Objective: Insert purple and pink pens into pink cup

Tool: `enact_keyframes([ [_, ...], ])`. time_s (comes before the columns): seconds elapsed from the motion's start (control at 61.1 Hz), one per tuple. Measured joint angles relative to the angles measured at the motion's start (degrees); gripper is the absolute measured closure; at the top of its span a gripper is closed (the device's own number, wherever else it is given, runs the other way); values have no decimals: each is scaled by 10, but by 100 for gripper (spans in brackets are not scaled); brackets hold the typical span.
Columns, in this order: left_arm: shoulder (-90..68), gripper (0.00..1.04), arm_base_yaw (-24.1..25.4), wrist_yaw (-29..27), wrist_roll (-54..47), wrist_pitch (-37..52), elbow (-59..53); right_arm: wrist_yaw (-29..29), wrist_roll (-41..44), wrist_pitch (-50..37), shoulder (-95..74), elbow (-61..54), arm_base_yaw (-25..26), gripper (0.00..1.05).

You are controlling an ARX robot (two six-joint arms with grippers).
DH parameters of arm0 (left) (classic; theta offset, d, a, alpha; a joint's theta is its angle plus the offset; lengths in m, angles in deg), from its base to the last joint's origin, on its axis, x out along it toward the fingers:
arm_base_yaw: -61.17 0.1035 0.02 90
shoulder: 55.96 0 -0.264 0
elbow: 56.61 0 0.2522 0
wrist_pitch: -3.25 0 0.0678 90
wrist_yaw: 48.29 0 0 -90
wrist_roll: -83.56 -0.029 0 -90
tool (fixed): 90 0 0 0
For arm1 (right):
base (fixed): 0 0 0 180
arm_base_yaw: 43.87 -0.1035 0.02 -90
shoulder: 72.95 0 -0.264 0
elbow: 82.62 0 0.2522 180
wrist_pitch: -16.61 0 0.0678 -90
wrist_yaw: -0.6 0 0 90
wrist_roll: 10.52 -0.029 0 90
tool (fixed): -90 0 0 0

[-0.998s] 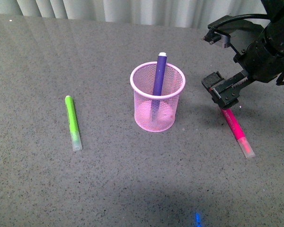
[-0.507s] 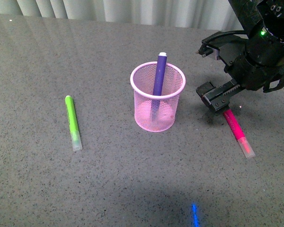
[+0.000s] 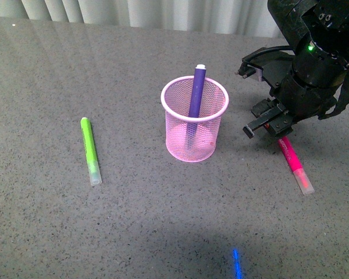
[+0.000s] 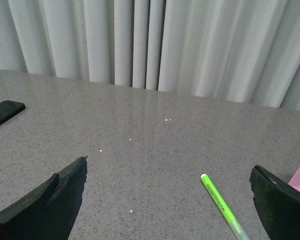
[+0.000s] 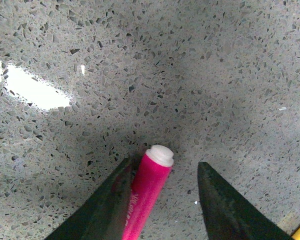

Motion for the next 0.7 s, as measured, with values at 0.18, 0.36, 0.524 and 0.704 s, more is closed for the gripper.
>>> enact_keyframes([
  [0.18,0,8,0,0,0,0,0,0,-3,-3,-1,-2,-2,96],
  [0.36,0,8,0,0,0,0,0,-6,-24,-16,1,-2,-3,97],
  [0.524,0,8,0,0,0,0,0,-42,-48,-50,24,-2,-4,97],
  [0.704,0,8,0,0,0,0,0,-86,-94,-124,123,-7,-9,97],
])
